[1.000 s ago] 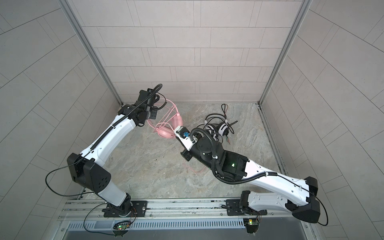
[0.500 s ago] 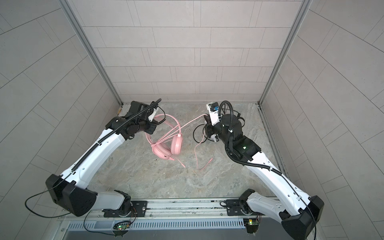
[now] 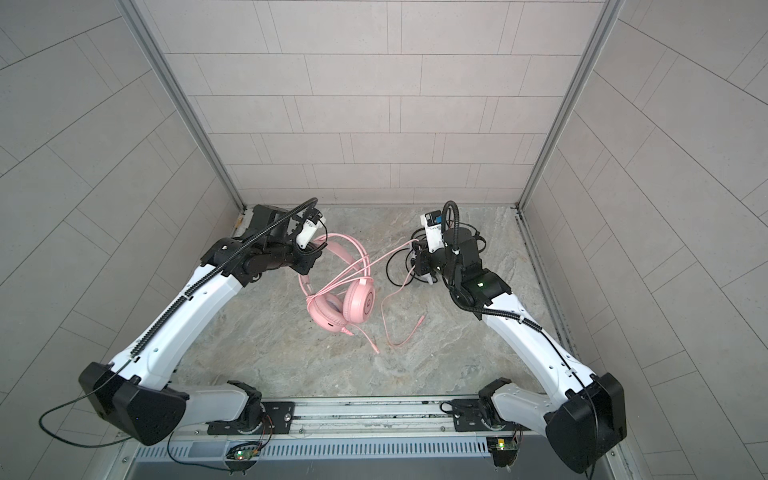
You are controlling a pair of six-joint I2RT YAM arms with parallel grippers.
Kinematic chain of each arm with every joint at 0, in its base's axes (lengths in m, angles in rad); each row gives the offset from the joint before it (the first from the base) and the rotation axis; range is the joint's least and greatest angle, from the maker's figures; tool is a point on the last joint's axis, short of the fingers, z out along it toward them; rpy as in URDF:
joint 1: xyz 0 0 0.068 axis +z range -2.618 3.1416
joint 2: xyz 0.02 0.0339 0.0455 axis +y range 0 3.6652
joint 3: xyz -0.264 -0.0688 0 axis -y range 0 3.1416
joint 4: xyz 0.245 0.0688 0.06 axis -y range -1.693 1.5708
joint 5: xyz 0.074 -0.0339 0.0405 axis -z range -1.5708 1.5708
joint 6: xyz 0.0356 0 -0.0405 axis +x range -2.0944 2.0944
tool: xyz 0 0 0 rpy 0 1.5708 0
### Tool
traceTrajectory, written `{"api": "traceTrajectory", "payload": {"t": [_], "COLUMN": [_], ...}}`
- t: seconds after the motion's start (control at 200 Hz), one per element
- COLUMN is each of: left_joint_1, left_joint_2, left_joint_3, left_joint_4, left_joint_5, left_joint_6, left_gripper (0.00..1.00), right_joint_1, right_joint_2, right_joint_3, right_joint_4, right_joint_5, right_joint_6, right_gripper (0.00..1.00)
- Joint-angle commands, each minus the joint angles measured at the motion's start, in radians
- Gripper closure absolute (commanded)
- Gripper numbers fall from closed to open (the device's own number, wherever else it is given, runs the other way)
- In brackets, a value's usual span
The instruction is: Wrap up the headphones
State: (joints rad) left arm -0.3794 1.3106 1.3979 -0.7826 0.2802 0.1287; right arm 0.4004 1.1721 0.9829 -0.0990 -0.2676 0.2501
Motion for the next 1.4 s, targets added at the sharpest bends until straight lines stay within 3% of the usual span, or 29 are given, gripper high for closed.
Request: {"api": "traceTrajectory", "payload": {"t": [0.0, 0.355, 0.681, 0.881, 1.396], "left_joint_1": [0.012, 0.030, 0.028, 0.023, 0.027], "left_joint_2": [-0.043, -0.093, -0.116, -0.099, -0.084], "left_joint_3": [0.039, -0.013, -0.068, -0.042, 0.047], "left_joint_4": [0.013, 0.287, 0.488, 0.551, 0.474], "left_joint_5": [0.190, 0.466, 0.393, 0.417, 0.401], "left_joint_6": [-0.059, -0.358, -0.533, -0.610, -0.602], "left_gripper": [1.00, 1.00, 1.00, 1.00, 1.00], "right_joint_1": [-0.009, 0.088, 0.102, 0.120, 0.177], "right_joint_2": [0.029, 0.149, 0.362, 0.510, 0.698], "right_joint_3": [-0.041, -0.089, -0.053, -0.009, 0.063], "right_joint_4": [0.099, 0.288, 0.693, 0.868, 0.952], "right_joint_5": [-0.098, -0.257, -0.407, -0.398, -0.398], "right_joint_6": [0.052, 0.146, 0.423, 0.539, 0.574], "right_gripper": [1.00, 0.98, 0.90, 0.85, 0.76]}}
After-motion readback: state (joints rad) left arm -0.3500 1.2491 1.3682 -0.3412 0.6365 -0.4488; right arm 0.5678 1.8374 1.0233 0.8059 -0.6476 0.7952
